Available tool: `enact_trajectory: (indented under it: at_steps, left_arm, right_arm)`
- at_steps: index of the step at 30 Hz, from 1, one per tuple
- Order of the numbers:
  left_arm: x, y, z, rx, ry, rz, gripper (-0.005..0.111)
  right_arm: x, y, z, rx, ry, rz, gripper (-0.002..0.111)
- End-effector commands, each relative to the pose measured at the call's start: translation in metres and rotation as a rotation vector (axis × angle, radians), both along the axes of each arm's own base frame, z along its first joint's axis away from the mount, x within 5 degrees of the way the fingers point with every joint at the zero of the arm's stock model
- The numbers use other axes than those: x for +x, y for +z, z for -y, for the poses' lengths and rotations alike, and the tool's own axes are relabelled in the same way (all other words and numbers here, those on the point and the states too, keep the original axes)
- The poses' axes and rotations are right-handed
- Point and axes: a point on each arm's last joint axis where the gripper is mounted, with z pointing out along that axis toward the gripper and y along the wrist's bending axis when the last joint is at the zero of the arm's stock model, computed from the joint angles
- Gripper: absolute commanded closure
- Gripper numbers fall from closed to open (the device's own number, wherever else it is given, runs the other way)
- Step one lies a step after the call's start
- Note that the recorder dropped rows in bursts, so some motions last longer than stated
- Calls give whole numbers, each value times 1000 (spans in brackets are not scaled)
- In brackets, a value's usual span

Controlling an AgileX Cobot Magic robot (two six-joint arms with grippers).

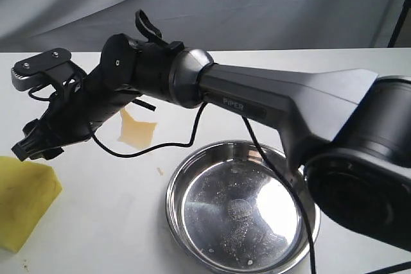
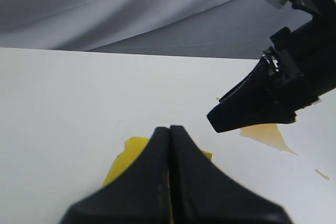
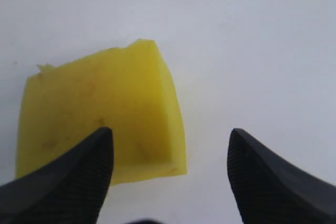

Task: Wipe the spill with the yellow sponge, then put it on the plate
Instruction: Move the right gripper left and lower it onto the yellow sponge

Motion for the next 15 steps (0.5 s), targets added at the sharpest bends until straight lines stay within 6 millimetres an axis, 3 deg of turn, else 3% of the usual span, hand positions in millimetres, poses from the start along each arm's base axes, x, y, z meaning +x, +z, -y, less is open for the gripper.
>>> enact_trajectory:
  at_steps: [1, 10, 15]
  left_arm:
    - [0, -1, 1, -17, -4, 6, 107]
    - [0, -1, 1, -17, -4, 6, 107]
    - [0, -1, 1, -17, -4, 6, 107]
  right_arm:
    - [4, -9, -8, 51, -31, -36, 49]
    - [-6, -49, -21, 35, 25, -64, 49]
    - [-17, -60, -31, 35, 67, -29, 49]
